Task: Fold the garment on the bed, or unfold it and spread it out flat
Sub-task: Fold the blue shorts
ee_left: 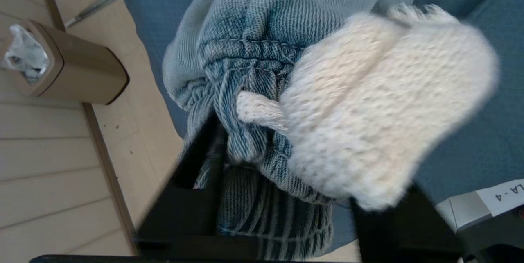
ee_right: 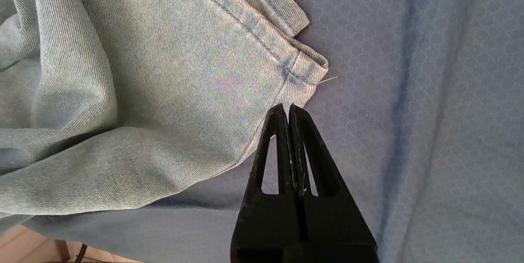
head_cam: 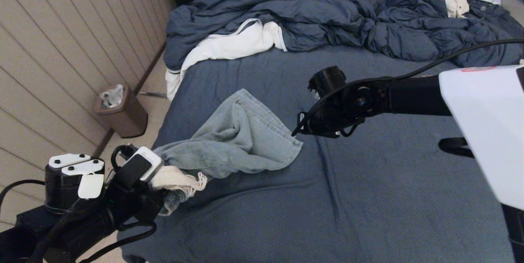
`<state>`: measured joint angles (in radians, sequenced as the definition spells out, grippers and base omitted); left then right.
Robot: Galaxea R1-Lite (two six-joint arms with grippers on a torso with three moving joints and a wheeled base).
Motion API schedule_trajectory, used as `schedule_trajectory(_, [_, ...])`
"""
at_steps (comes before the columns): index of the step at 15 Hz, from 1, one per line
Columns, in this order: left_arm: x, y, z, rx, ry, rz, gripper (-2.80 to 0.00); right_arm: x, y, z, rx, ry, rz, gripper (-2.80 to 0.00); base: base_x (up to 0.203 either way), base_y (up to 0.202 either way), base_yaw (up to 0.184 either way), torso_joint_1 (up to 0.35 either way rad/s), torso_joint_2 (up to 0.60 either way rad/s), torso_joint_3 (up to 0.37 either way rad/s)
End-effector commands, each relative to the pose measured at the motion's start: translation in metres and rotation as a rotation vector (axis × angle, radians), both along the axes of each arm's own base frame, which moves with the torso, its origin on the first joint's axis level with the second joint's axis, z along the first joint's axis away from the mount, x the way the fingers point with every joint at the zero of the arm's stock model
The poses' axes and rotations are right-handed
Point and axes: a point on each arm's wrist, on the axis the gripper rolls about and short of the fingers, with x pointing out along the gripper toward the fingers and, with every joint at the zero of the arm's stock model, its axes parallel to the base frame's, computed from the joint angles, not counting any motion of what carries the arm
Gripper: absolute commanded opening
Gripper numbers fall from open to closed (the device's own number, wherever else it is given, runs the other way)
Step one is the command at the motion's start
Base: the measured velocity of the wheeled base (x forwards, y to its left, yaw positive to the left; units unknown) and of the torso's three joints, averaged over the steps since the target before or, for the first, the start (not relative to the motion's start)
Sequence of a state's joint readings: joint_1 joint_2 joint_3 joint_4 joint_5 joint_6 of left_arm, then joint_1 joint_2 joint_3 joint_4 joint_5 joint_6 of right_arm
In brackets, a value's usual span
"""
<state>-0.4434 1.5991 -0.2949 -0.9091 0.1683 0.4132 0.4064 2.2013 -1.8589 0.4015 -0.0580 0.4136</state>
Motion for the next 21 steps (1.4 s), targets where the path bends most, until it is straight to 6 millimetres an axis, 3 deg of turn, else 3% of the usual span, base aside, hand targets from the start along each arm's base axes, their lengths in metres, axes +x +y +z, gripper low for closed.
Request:
schedule_trajectory(1, [0.002, -0.001, 0.001, -0.01, -0.006, 0.004, 0.0, 0.0, 0.0, 0.001, 0.002, -0.001, -0.001, -2.8, 0.0, 0.0, 0.0, 0.0, 0.0, 0.0])
schedule_trajectory(6, [-0.001, 0.001, 0.003, -0.022, -0.017, 0.008, 0.0, 0.0, 0.0, 0.0, 0.001, 0.001, -0.001, -2.8, 0.0, 0.0, 0.0, 0.0, 0.0, 0.0])
schedule_trajectory(10, [0.001, 0.014, 0.027, -0.086, -0.106, 0.067, 0.0, -0.001, 0.0, 0.0, 0.001, 0.002, -0.002, -2.8, 0.0, 0.0, 0.0, 0.0, 0.0, 0.0])
schedule_trajectory(11, [0.005, 0.013, 0.037, -0.144, -0.135, 0.089, -1.04, -0.001, 0.0, 0.0, 0.001, 0.002, 0.0, -2.8, 0.0, 0.0, 0.0, 0.0, 0.0, 0.0])
schedule_trajectory(12, [0.01, 0.012, 0.048, -0.205, -0.156, 0.115, -2.8, 0.0, 0.001, -0.001, 0.0, 0.004, 0.0, -2.8, 0.0, 0.0, 0.0, 0.0, 0.0, 0.0])
schedule_trajectory(16, [0.031, 0.009, 0.09, -0.515, -0.105, 0.254, -2.8, 0.0, 0.001, -0.002, 0.0, 0.007, -0.002, -2.8, 0.0, 0.0, 0.0, 0.0, 0.0, 0.0])
schedule_trajectory(19, [0.039, 0.02, 0.087, -0.701, 0.05, 0.378, -2.8, 0.0, 0.003, 0.0, 0.009, 0.0, 0.001, -2.8, 0.0, 0.0, 0.0, 0.0, 0.0, 0.0])
schedule_trajectory(21, [0.038, 0.037, 0.082, -0.782, 0.101, 0.407, -2.8, 0.004, 0.007, 0.005, 0.015, -0.029, 0.009, -2.8, 0.0, 0.0, 0.0, 0.0, 0.0, 0.0])
